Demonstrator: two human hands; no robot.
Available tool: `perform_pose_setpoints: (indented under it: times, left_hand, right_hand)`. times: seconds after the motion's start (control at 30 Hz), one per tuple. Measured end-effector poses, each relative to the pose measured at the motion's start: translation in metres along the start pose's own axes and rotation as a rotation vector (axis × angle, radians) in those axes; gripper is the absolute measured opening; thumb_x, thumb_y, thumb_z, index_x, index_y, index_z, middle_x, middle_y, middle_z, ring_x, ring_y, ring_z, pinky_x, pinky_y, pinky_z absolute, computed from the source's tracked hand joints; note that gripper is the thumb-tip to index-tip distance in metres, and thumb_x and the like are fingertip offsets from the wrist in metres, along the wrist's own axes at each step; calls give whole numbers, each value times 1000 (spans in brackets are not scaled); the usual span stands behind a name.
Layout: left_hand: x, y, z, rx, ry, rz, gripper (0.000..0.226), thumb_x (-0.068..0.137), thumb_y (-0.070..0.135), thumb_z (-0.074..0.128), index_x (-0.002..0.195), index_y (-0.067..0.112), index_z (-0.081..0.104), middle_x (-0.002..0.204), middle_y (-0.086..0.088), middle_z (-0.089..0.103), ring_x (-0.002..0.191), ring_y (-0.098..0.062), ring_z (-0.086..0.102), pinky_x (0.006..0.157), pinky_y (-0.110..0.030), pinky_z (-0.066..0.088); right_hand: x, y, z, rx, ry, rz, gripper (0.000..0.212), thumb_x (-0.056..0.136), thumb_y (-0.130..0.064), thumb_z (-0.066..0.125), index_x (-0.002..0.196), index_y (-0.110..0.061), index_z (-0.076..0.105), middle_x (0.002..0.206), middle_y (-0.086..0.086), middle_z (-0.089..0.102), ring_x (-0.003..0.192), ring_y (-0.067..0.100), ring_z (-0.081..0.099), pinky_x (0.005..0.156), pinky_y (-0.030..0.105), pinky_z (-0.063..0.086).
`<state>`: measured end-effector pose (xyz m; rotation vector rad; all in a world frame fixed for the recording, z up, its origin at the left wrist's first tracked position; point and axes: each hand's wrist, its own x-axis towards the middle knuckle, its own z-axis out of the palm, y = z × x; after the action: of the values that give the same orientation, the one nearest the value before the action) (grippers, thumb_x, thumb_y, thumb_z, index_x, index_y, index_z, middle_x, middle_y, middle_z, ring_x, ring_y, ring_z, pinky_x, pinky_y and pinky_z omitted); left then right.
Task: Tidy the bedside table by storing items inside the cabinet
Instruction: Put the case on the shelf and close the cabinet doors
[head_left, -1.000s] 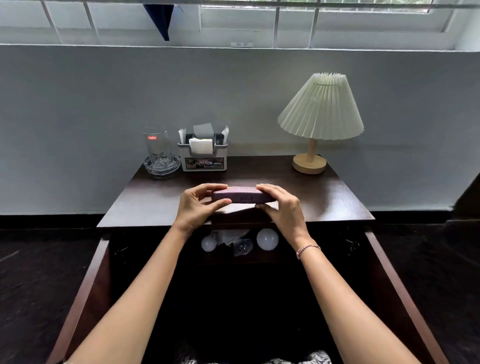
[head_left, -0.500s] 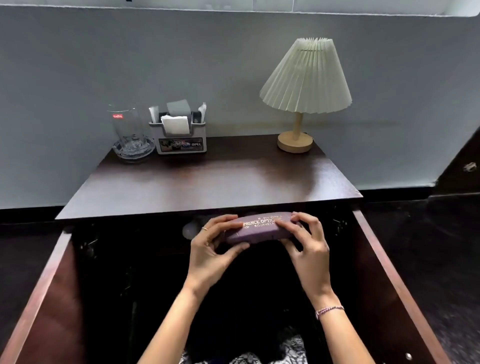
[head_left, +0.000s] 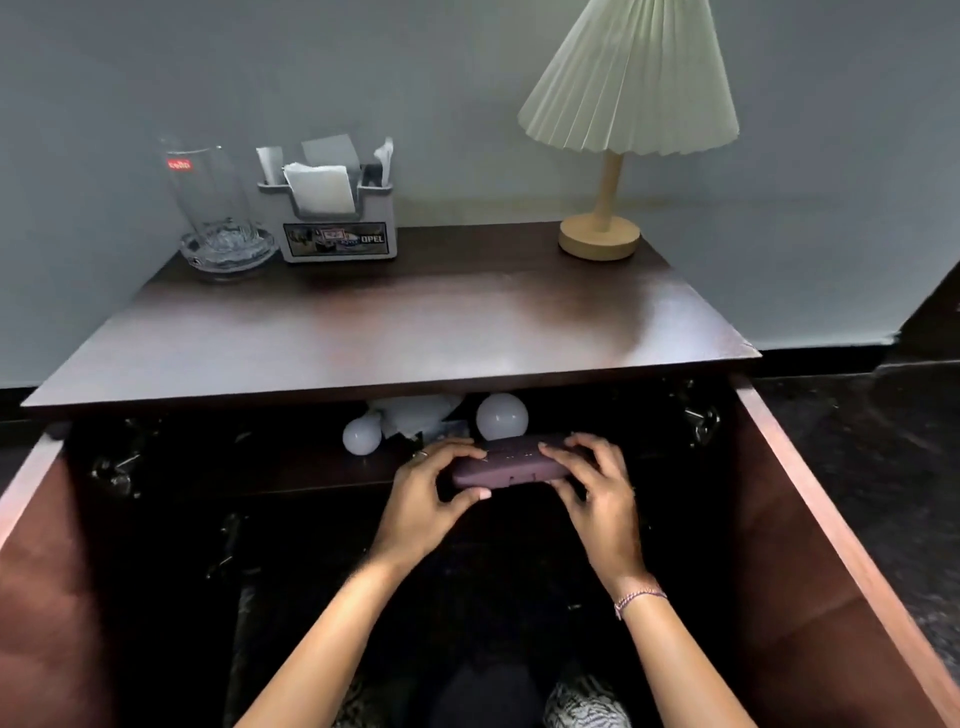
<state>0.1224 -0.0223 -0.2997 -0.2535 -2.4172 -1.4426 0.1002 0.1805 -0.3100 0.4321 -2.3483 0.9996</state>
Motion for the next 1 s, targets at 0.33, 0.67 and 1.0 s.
perform_pose_setpoints:
  times: [0.33, 0.67, 1.0]
  left_hand:
    - [11, -31, 16, 293, 54, 46, 37, 72, 15, 78, 105, 20, 61, 122, 3, 61, 113, -13, 57, 93, -19, 41]
    - [-21, -21, 39, 792, 86, 241, 62, 88, 40, 51, 140, 10, 37, 155, -10, 25, 146, -20, 14, 118, -39, 18]
    - [-18, -28, 51, 947, -50, 167, 69, 93, 52, 35, 145, 6, 31, 154, -11, 25, 144, -20, 22, 118, -39, 22]
  right_hand:
    - [3, 21, 30, -66, -39, -31, 45, 72, 2, 75, 112, -17, 68, 117, 5, 60, 114, 8, 45, 100, 16, 36]
    - [-12, 16, 34, -180, -133, -141, 51, 95, -37, 42, 140, -12, 40, 151, 7, 32, 143, 18, 19, 117, 37, 16]
    - [-10, 19, 46, -250, -312, -106, 60, 96, -44, 30, 146, -11, 26, 157, 2, 15, 146, 17, 10, 115, 34, 27]
